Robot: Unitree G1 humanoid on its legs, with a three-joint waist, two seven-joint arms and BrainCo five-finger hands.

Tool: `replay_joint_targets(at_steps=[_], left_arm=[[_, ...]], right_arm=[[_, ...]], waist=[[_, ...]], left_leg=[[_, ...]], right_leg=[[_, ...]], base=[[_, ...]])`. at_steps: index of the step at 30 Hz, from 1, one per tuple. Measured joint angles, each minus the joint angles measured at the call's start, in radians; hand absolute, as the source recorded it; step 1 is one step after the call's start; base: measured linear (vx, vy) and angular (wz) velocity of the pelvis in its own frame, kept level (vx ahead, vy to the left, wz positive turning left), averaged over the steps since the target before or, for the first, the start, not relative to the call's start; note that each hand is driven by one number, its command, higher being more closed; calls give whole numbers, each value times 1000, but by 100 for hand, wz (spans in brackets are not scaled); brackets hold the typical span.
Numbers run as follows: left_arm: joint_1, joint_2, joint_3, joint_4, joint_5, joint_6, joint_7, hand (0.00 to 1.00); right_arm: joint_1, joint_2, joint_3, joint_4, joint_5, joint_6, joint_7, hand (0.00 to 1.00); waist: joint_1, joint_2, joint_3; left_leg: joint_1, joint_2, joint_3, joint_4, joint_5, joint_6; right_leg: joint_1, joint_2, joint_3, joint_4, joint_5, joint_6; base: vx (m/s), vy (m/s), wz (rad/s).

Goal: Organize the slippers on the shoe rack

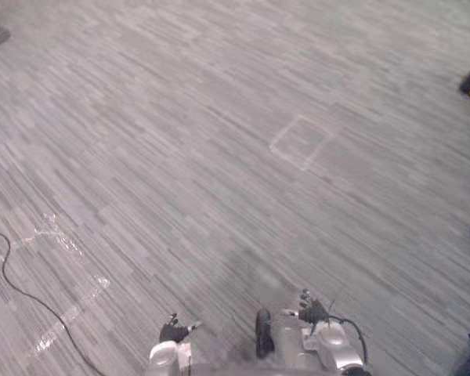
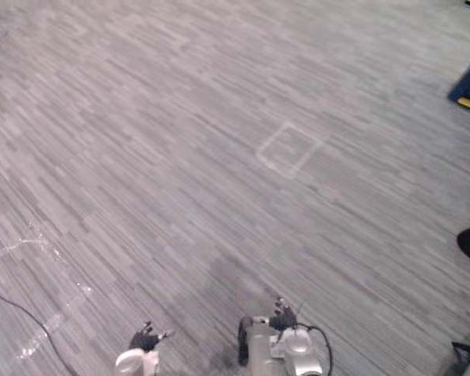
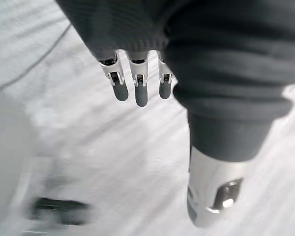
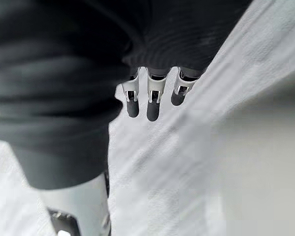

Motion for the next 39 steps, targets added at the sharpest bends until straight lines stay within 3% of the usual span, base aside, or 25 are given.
replay_joint_targets(at_steps=[2,4,5,6,7,8,10,13,14,15,16,18,20,22,24,25,26,27,28,29,30,33,35,36,39], left_arm=[[2,3,2,-36,-1,0,0,0],[6,12,0,-63,-2,-3,1,0],[5,23,-8,-77,-2,-7,1,0],[5,28,-18,-81,-2,-11,1,0],[11,29,-24,-81,-2,-15,2,0],[13,49,-35,-67,-3,-16,1,0],[7,59,-35,-55,-4,-17,3,0],[12,90,-32,-34,-19,-14,3,0],[12,92,-32,-30,-24,-14,3,0],[12,95,-35,-2,-33,-12,3,0],[15,92,-39,17,-34,-7,3,0],[15,84,-46,25,-34,0,3,0],[9,87,-58,42,-33,1,2,0],[4,86,-59,44,-32,2,1,0],[-1,88,-77,48,-23,1,0,0],[-5,86,-89,51,-20,1,-3,0],[-7,81,-99,55,-4,1,-5,0],[-10,76,-99,60,0,0,-6,0],[-8,43,-91,68,11,1,-11,0],[-8,39,-90,67,13,1,-10,0],[-12,30,-79,59,18,0,-15,0],[-5,15,-5,26,17,2,-21,0],[-4,20,6,-3,17,1,-21,0],[6,34,5,-23,16,0,-20,0],[16,39,18,-57,15,-4,-19,0]], right_arm=[[11,34,5,4,1,2,0,0],[15,44,11,26,1,4,0,0],[6,55,9,47,1,9,-1,0],[7,52,-10,51,1,8,-3,0],[9,49,-19,58,0,8,-4,0],[1,44,-19,100,-1,12,-6,0],[-14,44,-18,107,-4,11,-3,0],[-9,58,-55,130,-10,11,-1,0],[-10,59,-61,130,-11,11,0,0],[-8,61,-64,131,-9,11,5,0],[-9,58,-60,126,-8,1,8,0],[-11,59,-57,115,-9,-4,9,0],[-36,60,-57,112,-8,-12,13,0],[-40,57,-60,102,-8,-15,13,0],[-42,54,-61,89,-8,-15,13,0],[-42,52,-61,89,-9,-13,13,0],[-43,46,-62,87,-10,-12,13,0],[-46,40,-62,86,-10,-11,14,0],[-58,34,-68,77,-10,-10,14,0],[-58,34,-68,75,-10,-11,14,0],[-53,34,-69,44,-9,-9,14,0],[-33,45,-56,32,-8,2,14,0],[-22,64,-56,36,-7,7,11,0],[-11,81,-54,39,-3,12,9,0],[5,87,-53,43,-1,14,5,0]], waist=[[14,-18,-3],[33,-42,-9],[46,-54,-4],[57,-59,-2],[61,-52,-5],[80,-65,-9],[65,-84,-21],[77,-140,-33],[75,-141,-31],[65,-134,-19],[54,-114,-19],[45,-101,-28],[19,-97,-24],[8,-97,-23],[1,-100,-20],[-2,-103,-20],[-17,-102,-18],[-19,-98,-19],[-20,-45,-23],[-21,-41,-21],[-31,-23,-12],[-15,1,7],[1,-21,16],[13,-54,7],[31,-70,2]], left_leg=[[-127,35,51,103,-93,28],[-240,30,91,31,-161,47],[-316,-9,109,-206,-179,54],[-332,-62,79,-497,-103,42],[-329,-75,52,-639,-38,35],[-306,-106,37,-673,93,68],[-322,-124,26,-638,40,69],[-220,-168,84,-575,-102,118],[-197,-172,88,-579,-113,121],[-78,-182,108,-609,-152,125],[14,-183,116,-660,-165,121],[90,-176,127,-741,-167,121],[217,-155,144,-841,-167,120],[252,-145,155,-864,-167,120],[301,-142,156,-898,-167,120],[343,-153,145,-920,-170,115],[382,-159,112,-922,-183,92],[393,-155,104,-921,-186,87],[385,-108,77,-860,-170,60],[382,-104,74,-839,-168,56],[303,-67,66,-618,-148,27],[83,52,40,-24,35,-37],[-2,68,54,126,-22,-22],[-93,60,72,133,-68,-1],[-225,21,82,-41,-147,30]], right_leg=[[107,-14,14,-61,-30,1],[191,-47,37,-117,-39,21],[255,-95,50,-151,-50,33],[299,-133,62,-166,-72,64],[317,-137,70,-181,-84,73],[373,-165,111,-200,-102,89],[347,-176,128,-171,-49,70],[220,-230,250,262,40,166],[199,-233,255,324,67,171],[106,-251,238,605,120,182],[25,-263,174,740,83,135],[-63,-253,102,784,42,110],[-191,-211,-45,631,-52,87],[-236,-177,-99,478,-56,79],[-277,-130,-147,204,14,55],[-270,-105,-161,22,109,46],[-255,-90,-138,-20,260,-30],[-254,-82,-136,-9,267,-45],[-266,-61,-146,77,172,-54],[-266,-58,-147,85,159,-55],[-234,-33,-146,104,104,-56],[-65,56,-72,36,34,-86],[27,68,-22,10,3,-92],[115,62,44,-46,-10,-94],[217,38,150,-123,-10,-90]], base=[[616,-25,-16],[615,17,-33],[705,117,-51],[728,158,-56],[751,295,-61],[640,284,-19],[604,297,4],[614,303,-22],[530,205,-41],[592,229,-51],[577,219,-53],[400,121,-34],[561,69,-21],[400,-7,-3],[574,-62,11],[682,-114,35],[616,-117,32],[698,-164,5],[456,-115,-13],[668,-219,-21],[591,-212,-24],[627,-116,-59],[629,-28,-93],[614,-29,-100],[598,81,-117]])
